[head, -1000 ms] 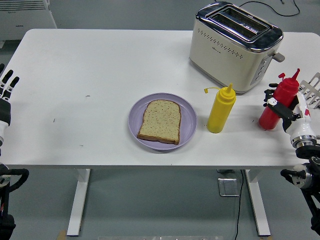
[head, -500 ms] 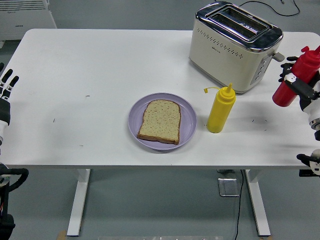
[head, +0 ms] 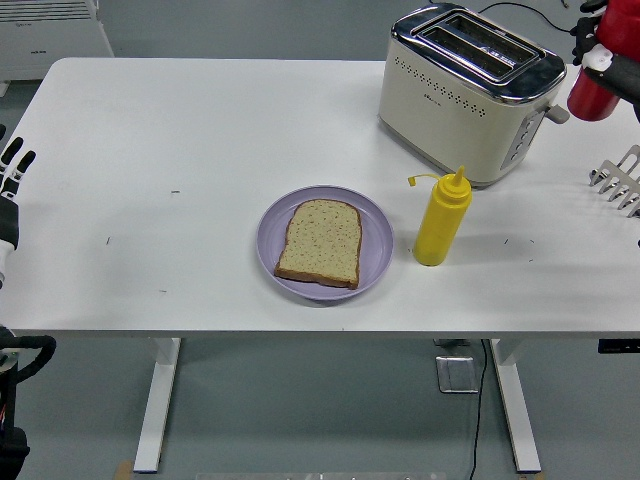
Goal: Pick up the cup,pour liquid into bread,place the cup on the desk
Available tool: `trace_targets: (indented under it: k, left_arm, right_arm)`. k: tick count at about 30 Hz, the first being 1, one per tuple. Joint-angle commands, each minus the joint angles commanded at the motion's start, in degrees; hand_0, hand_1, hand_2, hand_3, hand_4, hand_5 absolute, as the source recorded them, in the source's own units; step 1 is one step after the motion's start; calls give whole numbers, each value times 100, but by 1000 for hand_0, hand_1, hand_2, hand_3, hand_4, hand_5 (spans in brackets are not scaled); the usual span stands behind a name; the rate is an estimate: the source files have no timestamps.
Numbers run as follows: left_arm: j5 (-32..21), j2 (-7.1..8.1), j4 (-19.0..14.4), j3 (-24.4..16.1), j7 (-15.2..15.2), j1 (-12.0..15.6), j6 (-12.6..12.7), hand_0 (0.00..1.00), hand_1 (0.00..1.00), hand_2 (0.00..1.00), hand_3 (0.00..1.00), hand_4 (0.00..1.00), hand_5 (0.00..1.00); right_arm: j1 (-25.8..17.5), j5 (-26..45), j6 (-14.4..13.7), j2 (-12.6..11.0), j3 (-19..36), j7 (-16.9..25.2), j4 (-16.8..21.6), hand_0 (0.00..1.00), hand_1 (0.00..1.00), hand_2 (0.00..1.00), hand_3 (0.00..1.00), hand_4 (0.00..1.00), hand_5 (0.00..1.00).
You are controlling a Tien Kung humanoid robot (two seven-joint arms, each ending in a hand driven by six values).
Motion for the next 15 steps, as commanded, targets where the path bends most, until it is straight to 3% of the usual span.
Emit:
trace_targets:
  k: [5, 15]
  left_arm:
    - [-1, -2, -1, -16, -1, 0, 2, 720, 765, 813, 725, 674, 998]
    - [-2, -13, 3, -16, 5, 9, 3, 720, 764, 812, 723, 674, 998]
  right_arm:
    - [484, -538, 84, -101, -442, -165, 55, 65, 183, 333, 403, 493, 103]
    - [1598, -1443, 119, -156, -1376, -396, -281, 77, 185, 332, 408, 487, 103]
